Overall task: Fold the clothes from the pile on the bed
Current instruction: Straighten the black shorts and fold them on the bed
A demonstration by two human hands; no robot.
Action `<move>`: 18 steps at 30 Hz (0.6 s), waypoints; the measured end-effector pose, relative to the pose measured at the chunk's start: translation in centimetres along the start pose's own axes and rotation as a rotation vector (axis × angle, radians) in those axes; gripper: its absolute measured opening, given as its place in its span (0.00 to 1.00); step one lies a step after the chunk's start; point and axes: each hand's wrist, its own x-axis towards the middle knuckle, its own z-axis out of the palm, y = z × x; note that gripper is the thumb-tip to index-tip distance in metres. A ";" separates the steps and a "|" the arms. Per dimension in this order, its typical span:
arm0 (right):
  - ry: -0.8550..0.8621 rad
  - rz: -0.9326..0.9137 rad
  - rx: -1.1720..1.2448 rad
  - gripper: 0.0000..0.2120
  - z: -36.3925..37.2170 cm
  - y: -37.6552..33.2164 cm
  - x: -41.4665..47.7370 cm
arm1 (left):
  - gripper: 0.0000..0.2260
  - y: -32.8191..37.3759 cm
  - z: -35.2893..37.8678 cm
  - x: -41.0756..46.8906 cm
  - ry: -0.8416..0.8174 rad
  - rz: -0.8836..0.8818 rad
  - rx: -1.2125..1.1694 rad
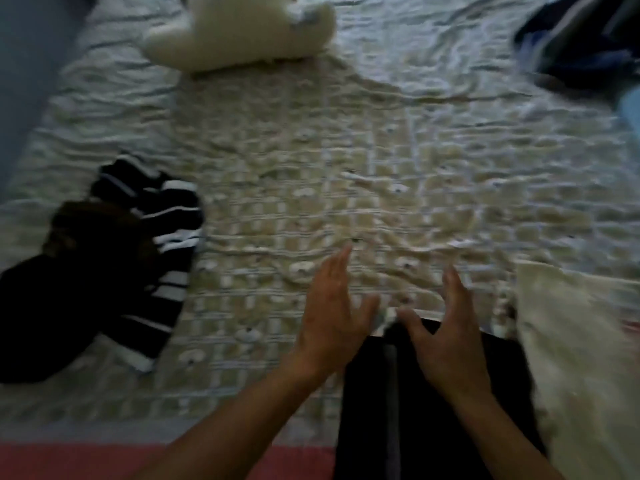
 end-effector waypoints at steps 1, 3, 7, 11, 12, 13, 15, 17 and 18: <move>-0.056 -0.033 0.002 0.41 2.6 -2.2 -0.2 | 0.33 -2.7 -2.5 -0.7 0.048 -0.037 0.056; -0.160 -0.088 0.019 0.41 7.7 -6.3 -0.9 | 0.33 -8.0 -7.3 -2.2 0.136 -0.110 0.162; -0.332 -0.168 0.028 0.39 17.5 -12.5 -3.1 | 0.34 -18.2 -14.8 -4.6 0.202 -0.264 0.413; -0.480 -0.176 0.022 0.38 25.2 -15.8 -5.5 | 0.41 -26.0 -21.1 -5.4 0.131 -0.539 0.678; -0.505 -0.172 0.027 0.37 26.6 -16.3 -5.9 | 0.44 -27.8 -22.5 -5.4 0.108 -0.567 0.744; -0.522 -0.171 0.034 0.37 28.0 -16.6 -6.3 | 0.46 -29.6 -23.9 -5.2 0.085 -0.581 0.793; -0.544 -0.160 0.036 0.36 30.3 -17.0 -7.0 | 0.50 -32.6 -25.8 -4.4 0.015 -0.569 0.845; -0.553 -0.141 0.031 0.35 32.2 -17.3 -7.7 | 0.51 -34.5 -26.6 -3.2 -0.060 -0.544 0.882; -0.558 -0.134 0.021 0.36 33.0 -17.3 -8.0 | 0.49 -35.0 -26.9 -2.4 -0.080 -0.526 0.892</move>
